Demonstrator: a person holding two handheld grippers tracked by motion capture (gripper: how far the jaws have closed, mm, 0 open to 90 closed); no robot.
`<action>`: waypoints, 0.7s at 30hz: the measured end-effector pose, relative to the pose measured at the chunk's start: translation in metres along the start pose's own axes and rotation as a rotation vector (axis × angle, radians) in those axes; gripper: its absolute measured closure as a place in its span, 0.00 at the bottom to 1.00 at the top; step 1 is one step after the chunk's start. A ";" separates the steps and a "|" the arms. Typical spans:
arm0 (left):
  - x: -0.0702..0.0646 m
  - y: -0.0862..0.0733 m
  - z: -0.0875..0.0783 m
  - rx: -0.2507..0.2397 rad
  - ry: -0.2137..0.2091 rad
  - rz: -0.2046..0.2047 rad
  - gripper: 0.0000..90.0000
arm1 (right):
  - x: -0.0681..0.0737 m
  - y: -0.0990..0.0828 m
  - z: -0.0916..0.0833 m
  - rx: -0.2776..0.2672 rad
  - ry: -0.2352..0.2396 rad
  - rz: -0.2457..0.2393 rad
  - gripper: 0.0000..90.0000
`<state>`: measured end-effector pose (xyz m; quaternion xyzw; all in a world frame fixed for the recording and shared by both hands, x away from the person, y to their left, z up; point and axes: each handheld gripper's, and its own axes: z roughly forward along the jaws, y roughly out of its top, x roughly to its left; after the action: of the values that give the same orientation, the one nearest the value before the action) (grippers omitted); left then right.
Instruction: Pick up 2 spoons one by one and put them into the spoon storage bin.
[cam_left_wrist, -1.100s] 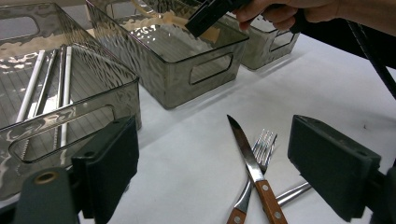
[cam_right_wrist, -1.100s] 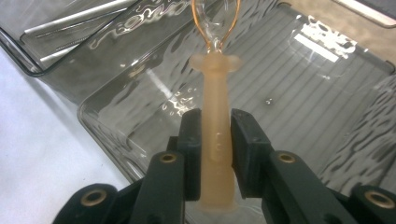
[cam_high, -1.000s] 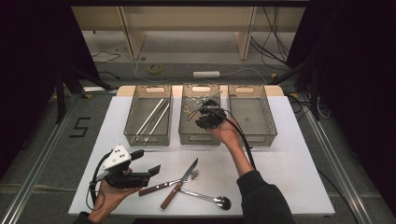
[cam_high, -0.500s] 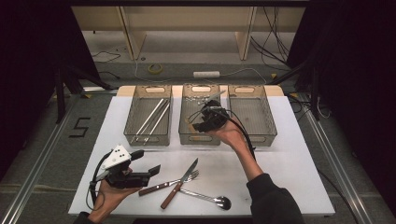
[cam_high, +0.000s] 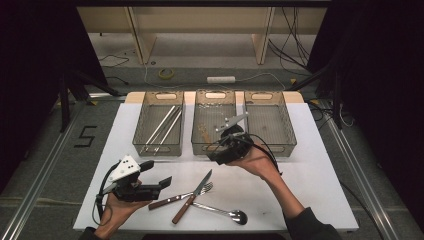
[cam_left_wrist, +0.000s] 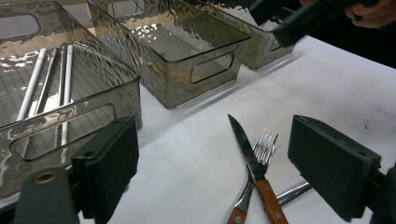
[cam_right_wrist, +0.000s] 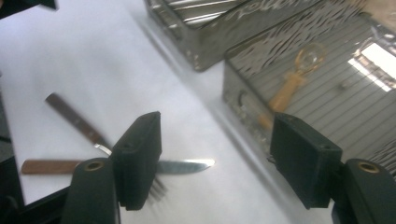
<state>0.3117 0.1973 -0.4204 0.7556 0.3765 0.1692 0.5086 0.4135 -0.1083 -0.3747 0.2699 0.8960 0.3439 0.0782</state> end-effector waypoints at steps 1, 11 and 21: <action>0.000 0.000 0.000 -0.001 0.000 0.000 0.18 | 0.003 -0.003 -0.001 0.003 0.003 -0.006 0.36; 0.000 0.000 0.001 -0.001 0.003 0.003 0.18 | 0.029 -0.035 -0.008 0.029 0.055 -0.025 0.35; 0.000 0.000 0.000 -0.001 0.004 0.002 0.18 | 0.040 -0.056 -0.009 0.078 0.074 -0.028 0.36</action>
<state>0.3116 0.1970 -0.4205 0.7554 0.3765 0.1716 0.5081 0.3527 -0.1263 -0.4032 0.2471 0.9147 0.3173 0.0394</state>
